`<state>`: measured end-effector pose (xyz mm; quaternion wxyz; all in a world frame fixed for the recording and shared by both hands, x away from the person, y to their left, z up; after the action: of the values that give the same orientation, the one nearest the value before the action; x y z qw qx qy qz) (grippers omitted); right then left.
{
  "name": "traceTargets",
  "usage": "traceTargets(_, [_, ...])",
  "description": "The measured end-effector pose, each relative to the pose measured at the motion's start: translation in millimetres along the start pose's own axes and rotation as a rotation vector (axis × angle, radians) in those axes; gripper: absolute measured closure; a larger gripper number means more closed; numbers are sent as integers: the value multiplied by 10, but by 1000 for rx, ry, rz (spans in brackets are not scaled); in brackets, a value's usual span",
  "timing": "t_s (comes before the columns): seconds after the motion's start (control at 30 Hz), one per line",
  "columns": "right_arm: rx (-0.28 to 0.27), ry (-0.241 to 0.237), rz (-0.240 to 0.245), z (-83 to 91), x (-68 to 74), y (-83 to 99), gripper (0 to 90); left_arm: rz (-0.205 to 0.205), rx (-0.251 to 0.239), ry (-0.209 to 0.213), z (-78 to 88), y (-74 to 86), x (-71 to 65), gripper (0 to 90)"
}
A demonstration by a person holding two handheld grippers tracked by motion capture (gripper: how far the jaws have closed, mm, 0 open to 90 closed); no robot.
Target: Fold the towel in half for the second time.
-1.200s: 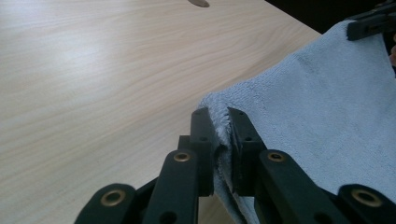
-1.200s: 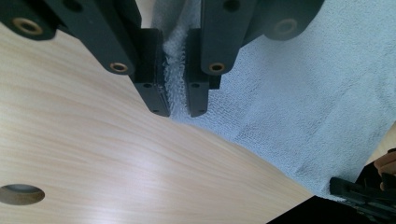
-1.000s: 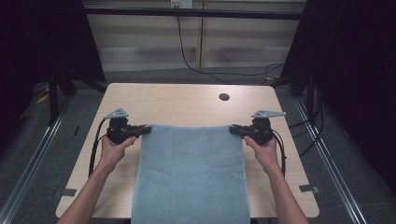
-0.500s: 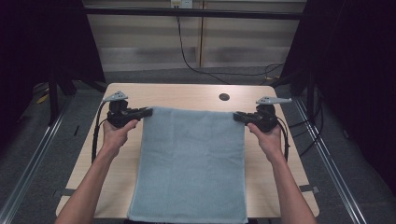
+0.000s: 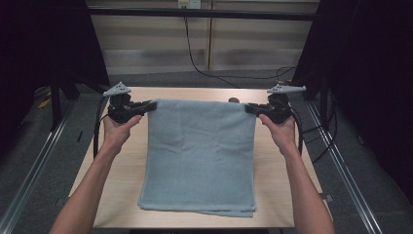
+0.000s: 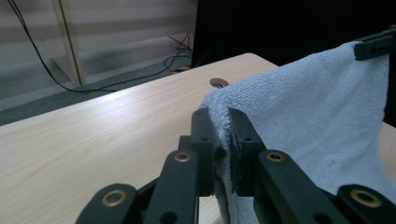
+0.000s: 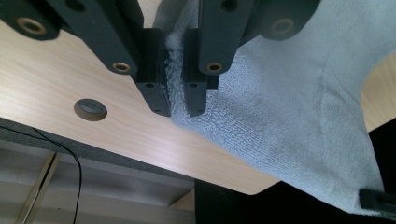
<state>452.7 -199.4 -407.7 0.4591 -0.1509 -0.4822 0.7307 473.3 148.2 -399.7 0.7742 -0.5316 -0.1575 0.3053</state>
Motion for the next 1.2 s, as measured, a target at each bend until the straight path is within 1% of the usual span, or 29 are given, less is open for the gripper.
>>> traceTargets(0.03, [9,4,10,5,10,-38,828,-16,-2,-5,30,-29,-19,826])
traceTargets(0.07, [6,6,22,28,22,-104,828,-24,-5,-6,50,-47,-25,826])
traceTargets(0.1, [-20,1,25,76,45,-205,828,-28,-13,-7,77,-74,-28,826])
traceTargets(0.13, [-20,1,25,76,45,-205,828,-24,-22,-9,104,-98,-23,826])
traceTargets(0.17, [-27,-1,23,99,59,-247,829,-20,-33,-9,133,-116,-19,826])
traceTargets(0.2, [-30,-2,27,112,73,-275,829,-25,-37,-14,156,-116,-10,825])
traceTargets(0.23, [-30,-4,33,118,93,-288,829,-26,-36,-17,165,-102,-14,825])
traceTargets(0.27, [-30,-10,37,120,122,-262,829,-20,-37,-15,170,-78,-22,825])
traceTargets(0.33, [-34,-16,33,117,133,-238,829,-17,-33,-9,169,-14,-27,825])
traceTargets(0.37, [-40,-26,23,108,142,-194,830,-15,-30,-3,163,44,-38,825])
traceTargets(0.4, [-35,-41,13,82,143,-61,829,-13,-28,1,157,80,-45,825])
traceTargets(0.43, [-35,-41,13,82,143,-61,829,-10,-24,6,150,131,-56,825])
traceTargets(0.47, [-23,-44,8,70,139,13,829,-8,-22,14,146,178,-71,825])
traceTargets(0.5, [-19,-53,-7,56,106,150,829,-7,-16,23,136,250,-94,825])
traceTargets(0.53, [-22,-65,-16,57,101,184,829,-7,-16,23,136,250,-94,825])
traceTargets(0.57, [-22,-65,-16,57,101,184,829,-4,-20,33,136,272,-118,825])
traceTargets(0.63, [-33,-82,-35,73,92,270,828,-10,-18,37,154,314,-157,824])
traceTargets(0.67, [-35,-90,-34,104,120,341,828,-18,-14,43,170,340,-185,825])
traceTargets(0.7, [-35,-90,-34,104,120,341,828,-18,-13,45,183,355,-202,825])
traceTargets(0.77, [-45,-112,-28,178,197,421,827,-21,-17,54,232,387,-242,824])
traceTargets(0.8, [-45,-112,-28,178,197,421,827,-25,-20,52,257,402,-260,824])
traceTargets(0.87, [-53,-126,-20,236,254,475,826,-33,-20,61,312,434,-325,824])
traceTargets(0.9, [-52,-135,-15,288,312,541,826,-42,-25,72,365,458,-383,824])
traceTargets(0.93, [-52,-135,-15,288,312,541,826,-42,-25,72,365,458,-383,824])
traceTargets(1.0, [-54,-141,-10,337,361,593,825,-14,-50,100,433,500,-447,823])
traceTargets(1.03, [-53,-145,-6,364,389,619,824,-8,-48,103,456,531,-466,824])
traceTargets(1.07, [-53,-150,-4,389,414,645,823,-13,-44,100,471,554,-480,823])
traceTargets(1.13, [-47,-162,3,422,454,699,823,-19,-32,108,502,618,-522,823])
traceTargets(1.2, [-32,-161,10,443,482,779,822,-20,-27,113,516,673,-564,822])
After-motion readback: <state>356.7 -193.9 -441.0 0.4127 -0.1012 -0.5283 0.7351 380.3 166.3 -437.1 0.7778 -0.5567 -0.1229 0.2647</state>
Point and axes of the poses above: each handheld gripper's, and its own axes: z roughly backward along the jaws, y roughly out of its underside, x roughly to its left, the point moved 9 cm from there along -z, roughly forward along the jaws, and after that the axes turned 5 degrees about -z, right-handed, at the moved point
